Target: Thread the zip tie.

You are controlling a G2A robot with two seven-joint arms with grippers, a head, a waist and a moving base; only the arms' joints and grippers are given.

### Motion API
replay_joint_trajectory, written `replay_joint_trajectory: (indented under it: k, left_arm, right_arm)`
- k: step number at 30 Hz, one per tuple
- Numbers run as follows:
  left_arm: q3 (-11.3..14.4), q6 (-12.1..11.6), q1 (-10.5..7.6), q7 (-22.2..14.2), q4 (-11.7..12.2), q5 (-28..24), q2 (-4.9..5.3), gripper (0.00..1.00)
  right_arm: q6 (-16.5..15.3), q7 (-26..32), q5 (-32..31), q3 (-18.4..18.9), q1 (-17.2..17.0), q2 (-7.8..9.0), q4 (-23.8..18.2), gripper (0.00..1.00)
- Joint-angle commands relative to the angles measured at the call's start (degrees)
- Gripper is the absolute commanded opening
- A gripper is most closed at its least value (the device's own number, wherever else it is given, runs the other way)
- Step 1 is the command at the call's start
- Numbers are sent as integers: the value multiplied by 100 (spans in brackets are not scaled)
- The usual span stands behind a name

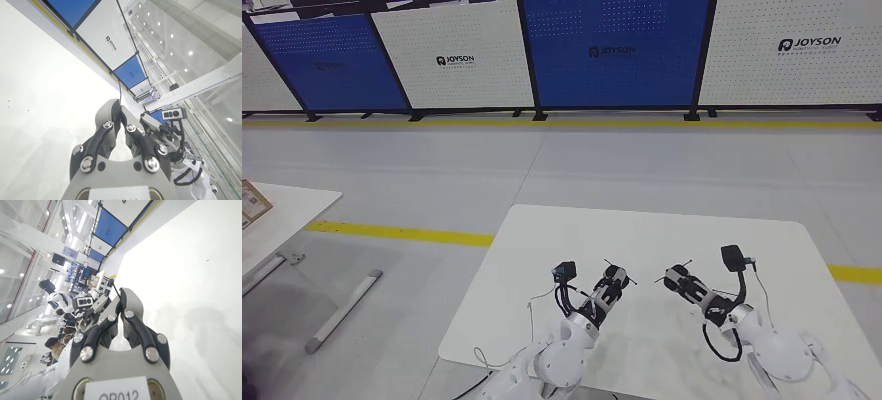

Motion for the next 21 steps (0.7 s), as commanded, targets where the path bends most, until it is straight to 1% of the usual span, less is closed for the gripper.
replay_joint_trajectory:
  k: [1, 3, 11, 12, 14, 16, 19, 21]
  left_arm:
    - [0, 0, 0, 0, 0, 0, 0, 0]
    - [0, 0, 0, 0, 0, 0, 0, 0]
    - [0, 0, 0, 0, 0, 0, 0, 0]
    - [0, 0, 0, 0, 0, 0, 0, 0]
    - [0, 0, 0, 0, 0, 0, 0, 0]
    - [0, 0, 0, 0, 0, 0, 0, 0]
    - [0, 0, 0, 0, 0, 0, 0, 0]
    - [0, 0, 0, 0, 0, 0, 0, 0]
  right_arm:
    - [15, -114, -90, -119, 10, -35, 25, 0]
    - [-68, -133, -90, -152, 21, -56, 48, 0]
    - [-68, -133, -90, -152, 21, -56, 48, 0]
    - [-109, -203, -47, -146, -10, -64, 42, 0]
    - [-252, -537, -15, -146, -101, -95, 52, 0]
    - [-395, -873, -60, -254, -169, -144, 110, 0]
    - [-531, -1247, -86, -379, -223, -209, 181, 0]
    - [-560, -1443, -88, -399, -273, -241, 206, 0]
